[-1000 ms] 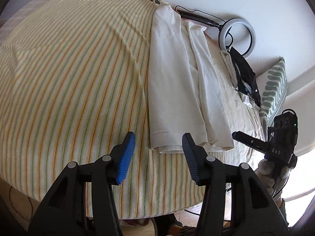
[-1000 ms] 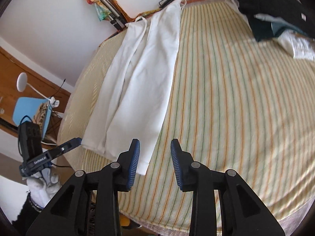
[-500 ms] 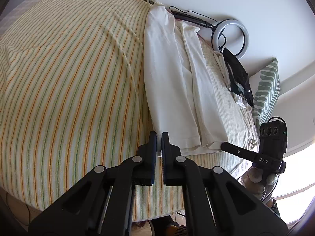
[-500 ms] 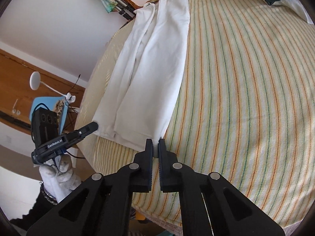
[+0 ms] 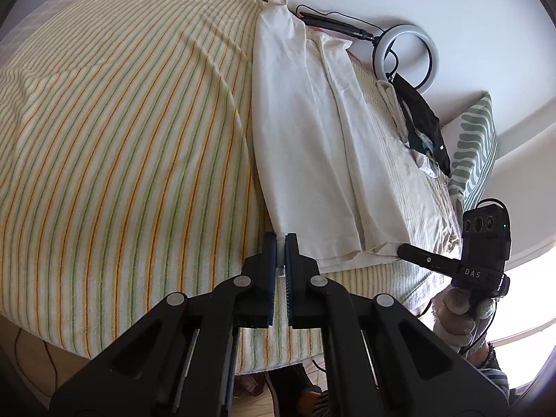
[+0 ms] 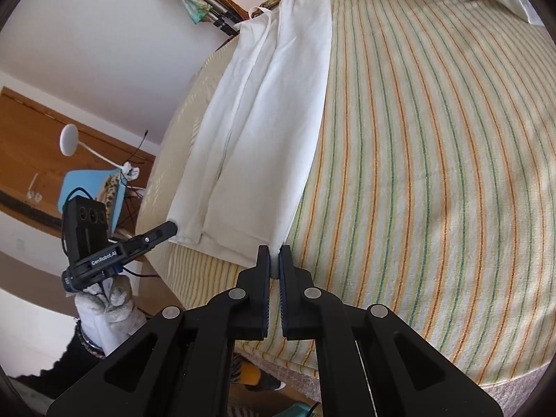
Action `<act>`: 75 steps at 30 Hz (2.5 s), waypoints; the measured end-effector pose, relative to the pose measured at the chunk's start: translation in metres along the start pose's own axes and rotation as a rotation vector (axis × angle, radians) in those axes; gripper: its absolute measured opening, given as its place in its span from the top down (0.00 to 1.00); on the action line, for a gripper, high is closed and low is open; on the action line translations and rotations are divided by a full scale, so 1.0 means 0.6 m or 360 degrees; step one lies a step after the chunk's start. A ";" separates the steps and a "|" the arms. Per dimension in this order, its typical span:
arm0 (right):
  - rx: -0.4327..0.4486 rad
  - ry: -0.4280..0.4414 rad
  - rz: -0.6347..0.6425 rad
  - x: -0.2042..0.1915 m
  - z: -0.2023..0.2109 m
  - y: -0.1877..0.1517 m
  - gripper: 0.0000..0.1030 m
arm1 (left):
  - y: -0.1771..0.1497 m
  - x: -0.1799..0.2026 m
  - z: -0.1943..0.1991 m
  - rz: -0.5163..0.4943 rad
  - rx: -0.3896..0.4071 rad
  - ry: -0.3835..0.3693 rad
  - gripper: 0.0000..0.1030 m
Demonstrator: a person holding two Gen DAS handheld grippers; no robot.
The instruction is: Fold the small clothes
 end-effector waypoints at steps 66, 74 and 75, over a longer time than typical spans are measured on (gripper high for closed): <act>-0.0007 -0.0278 0.0489 -0.056 -0.092 0.203 0.87 | 0.200 0.046 -0.125 -0.0414 -0.0005 0.0264 0.79; 0.0095 -0.0422 0.0448 -0.037 -0.083 0.269 0.87 | 0.278 0.029 -0.130 -0.0480 0.0129 0.0413 0.79; 0.0104 -0.0430 0.0446 -0.036 -0.080 0.277 0.87 | 0.287 0.026 -0.128 -0.0479 0.0142 0.0415 0.79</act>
Point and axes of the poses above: each gripper's, at about its wrist camera, not at the fingertips, and z roughly against the way its jaws point, x to its right, y to its top, the point moved 6 cm from there along -z, roughly the way its jaws point, and after that the axes turned 1 degree about -y, right-handed, at the moved point
